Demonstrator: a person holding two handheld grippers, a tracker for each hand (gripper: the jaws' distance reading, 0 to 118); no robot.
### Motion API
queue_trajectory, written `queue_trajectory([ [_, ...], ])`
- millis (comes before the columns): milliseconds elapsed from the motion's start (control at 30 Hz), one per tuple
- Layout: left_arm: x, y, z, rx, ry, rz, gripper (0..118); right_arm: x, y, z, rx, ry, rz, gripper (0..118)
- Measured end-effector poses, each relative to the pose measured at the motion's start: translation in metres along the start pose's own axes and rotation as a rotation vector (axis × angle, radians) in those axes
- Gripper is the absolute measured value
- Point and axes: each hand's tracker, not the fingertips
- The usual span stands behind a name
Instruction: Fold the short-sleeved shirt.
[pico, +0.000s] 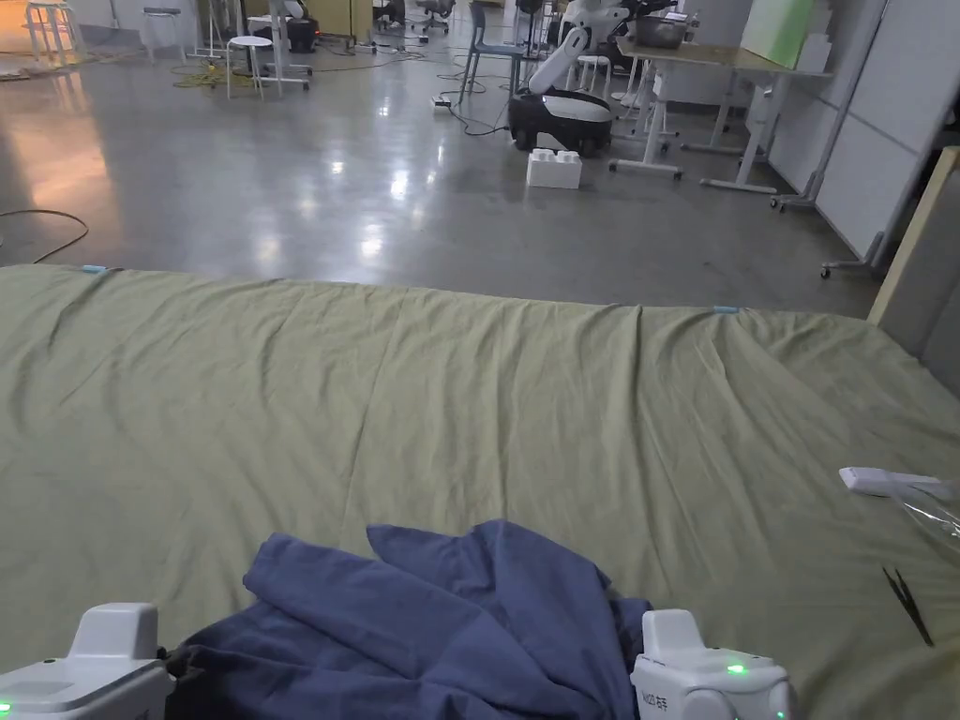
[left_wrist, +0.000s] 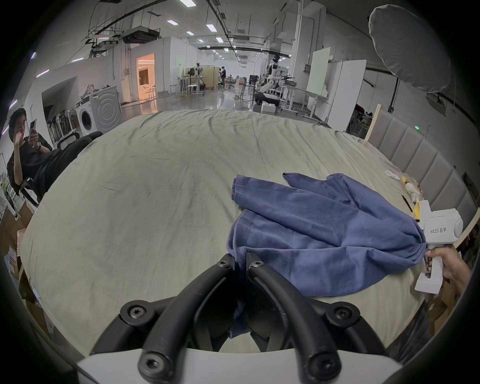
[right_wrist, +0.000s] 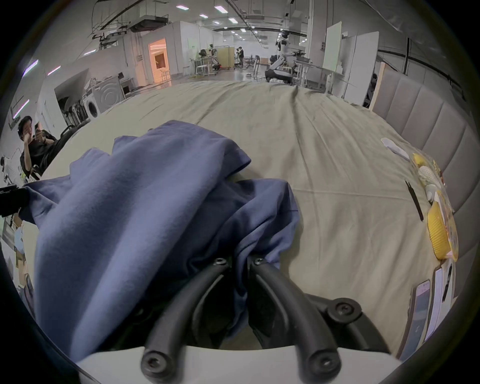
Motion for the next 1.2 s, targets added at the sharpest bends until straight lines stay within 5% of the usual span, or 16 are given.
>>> queue_trajectory([
  [167,0.001,0.016,0.017,0.067,-0.015,0.018,7,0.01,0.01,0.037,0.155,-0.013,-0.061,7],
  [767,-0.006,0.156,0.092,0.422,-0.055,0.018,7,0.033,0.132,0.188,0.515,-0.054,-0.039,7],
  [933,-0.005,0.149,0.08,0.467,-0.04,-0.005,7,0.026,0.165,0.208,0.581,-0.083,-0.015,7],
  [1200,-0.002,0.239,0.103,0.524,-0.021,0.013,7,0.029,0.215,0.222,0.652,-0.12,-0.009,7],
])
